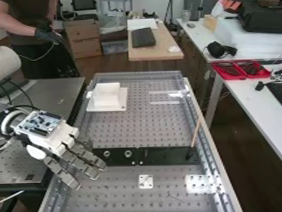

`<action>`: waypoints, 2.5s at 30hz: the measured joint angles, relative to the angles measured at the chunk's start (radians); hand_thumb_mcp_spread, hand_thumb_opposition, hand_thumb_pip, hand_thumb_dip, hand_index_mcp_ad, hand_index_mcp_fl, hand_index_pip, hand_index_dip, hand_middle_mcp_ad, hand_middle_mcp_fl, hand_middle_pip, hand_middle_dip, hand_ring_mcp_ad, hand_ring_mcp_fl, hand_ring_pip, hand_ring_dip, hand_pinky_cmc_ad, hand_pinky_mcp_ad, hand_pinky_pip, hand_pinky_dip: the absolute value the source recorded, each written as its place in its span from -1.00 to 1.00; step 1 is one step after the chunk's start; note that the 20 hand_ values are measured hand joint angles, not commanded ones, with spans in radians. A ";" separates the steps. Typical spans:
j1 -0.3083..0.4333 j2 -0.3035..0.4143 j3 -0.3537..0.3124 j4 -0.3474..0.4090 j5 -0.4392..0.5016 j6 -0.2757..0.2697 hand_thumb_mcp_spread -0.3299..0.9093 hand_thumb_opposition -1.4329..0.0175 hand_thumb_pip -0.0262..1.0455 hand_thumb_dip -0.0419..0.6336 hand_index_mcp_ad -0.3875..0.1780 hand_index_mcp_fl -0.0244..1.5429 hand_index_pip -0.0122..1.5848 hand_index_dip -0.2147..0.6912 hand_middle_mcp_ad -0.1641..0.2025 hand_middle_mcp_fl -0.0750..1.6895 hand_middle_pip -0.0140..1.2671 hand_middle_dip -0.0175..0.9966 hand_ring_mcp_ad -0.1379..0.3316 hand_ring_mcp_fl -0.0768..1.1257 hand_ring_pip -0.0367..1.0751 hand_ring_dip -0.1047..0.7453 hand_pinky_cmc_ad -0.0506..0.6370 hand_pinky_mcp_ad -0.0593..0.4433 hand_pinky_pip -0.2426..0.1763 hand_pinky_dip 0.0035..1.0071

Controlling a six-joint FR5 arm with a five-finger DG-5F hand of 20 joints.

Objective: Grab the smaller nut and place it in the white container

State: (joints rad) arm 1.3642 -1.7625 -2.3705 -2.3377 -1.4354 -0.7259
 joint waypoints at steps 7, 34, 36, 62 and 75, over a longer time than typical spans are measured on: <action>-0.008 -0.016 0.004 0.011 -0.006 -0.004 0.26 -0.19 0.21 -0.13 -0.08 -0.90 0.84 0.35 0.33 -0.80 -0.77 -0.50 0.15 -0.87 -0.74 -0.55 0.10 0.35 0.03 -0.73; 0.001 -0.025 0.003 0.039 -0.019 -0.098 0.26 -0.19 0.21 -0.13 -0.10 -0.86 0.83 0.35 0.30 -0.78 -0.77 -0.50 0.14 -0.87 -0.75 -0.55 0.10 0.28 0.02 -0.73; 0.002 -0.027 0.005 0.037 -0.019 -0.099 0.26 -0.19 0.21 -0.13 -0.10 -0.86 0.83 0.35 0.32 -0.78 -0.77 -0.50 0.12 -0.87 -0.75 -0.55 0.11 0.29 0.02 -0.73; 0.004 -0.030 0.017 0.007 -0.015 -0.123 0.26 -0.19 0.21 -0.13 -0.12 -0.84 0.79 0.34 0.30 -0.78 -0.78 -0.50 0.09 -0.87 -0.74 -0.55 0.10 0.29 0.04 -0.73; 0.006 -0.035 0.021 -0.002 -0.021 -0.139 0.26 -0.19 0.21 -0.13 -0.12 -0.83 0.79 0.35 0.30 -0.78 -0.78 -0.50 0.09 -0.87 -0.75 -0.55 0.12 0.29 0.10 -0.73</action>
State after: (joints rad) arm 1.3706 -1.7974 -2.3499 -2.3393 -1.4561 -0.8645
